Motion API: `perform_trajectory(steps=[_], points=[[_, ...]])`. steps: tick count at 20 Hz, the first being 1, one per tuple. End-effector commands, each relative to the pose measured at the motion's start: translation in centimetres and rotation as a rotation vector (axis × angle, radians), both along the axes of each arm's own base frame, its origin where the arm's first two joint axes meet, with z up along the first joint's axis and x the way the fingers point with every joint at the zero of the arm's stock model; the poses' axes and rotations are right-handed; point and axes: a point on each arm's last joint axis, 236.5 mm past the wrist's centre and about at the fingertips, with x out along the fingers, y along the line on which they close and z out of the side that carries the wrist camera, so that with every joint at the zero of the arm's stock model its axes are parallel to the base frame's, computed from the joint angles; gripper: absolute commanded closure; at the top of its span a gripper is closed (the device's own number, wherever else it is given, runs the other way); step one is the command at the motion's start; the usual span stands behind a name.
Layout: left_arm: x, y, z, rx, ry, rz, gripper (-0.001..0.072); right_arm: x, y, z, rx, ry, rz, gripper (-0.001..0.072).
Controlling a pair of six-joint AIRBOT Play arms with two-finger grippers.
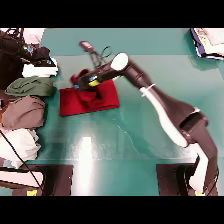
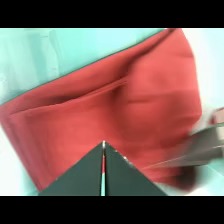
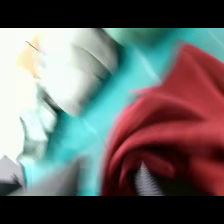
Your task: Fold the shirts.
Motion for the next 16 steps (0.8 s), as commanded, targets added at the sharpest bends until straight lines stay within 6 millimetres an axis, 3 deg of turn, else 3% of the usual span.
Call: perform_trajectory(steps=[1,3,5,7,11,12,13,14,16], points=[[-0.5,0.2,0.3,-0.005,0.012,0.004,0.0685,-2.1,6.2,1.5,0.239,0.052,-0.01,0.0197],[-1.0,0.2,0.0,-0.001,0.032,-0.008,0.0685,-3.5,5.2,2.2,0.228,-0.001,0.058,0.0199],[-1.7,0.1,-0.2,0.002,0.061,-0.024,0.0684,-2.5,1.2,1.7,0.154,0.008,0.05,0.02],[-2.2,0.1,-0.4,0.006,0.076,-0.041,0.0685,-0.7,-4.6,0.4,0.048,0.035,0.029,0.0201],[-2.1,0.1,-0.3,0.005,0.072,-0.038,0.0684,4.8,-19.6,-5.0,-0.228,0.196,-0.205,0.0202],[-2.0,0.1,-0.3,0.004,0.069,-0.036,0.0685,5.5,-22.6,-6.2,-0.256,0.238,-0.254,0.0199],[-1.9,0.1,-0.3,0.004,0.064,-0.034,0.0684,6.3,-25.2,-7.1,-0.248,0.29,-0.304,0.0165],[-1.8,-0.1,-0.2,0.004,0.058,-0.034,0.0684,6.6,-26.9,-8.1,-0.237,0.341,-0.338,0.0014],[-1.4,-0.1,-0.1,-0.001,0.044,-0.028,0.0684,6.8,-28.8,-10.1,-0.199,0.448,-0.38,0.0001]])
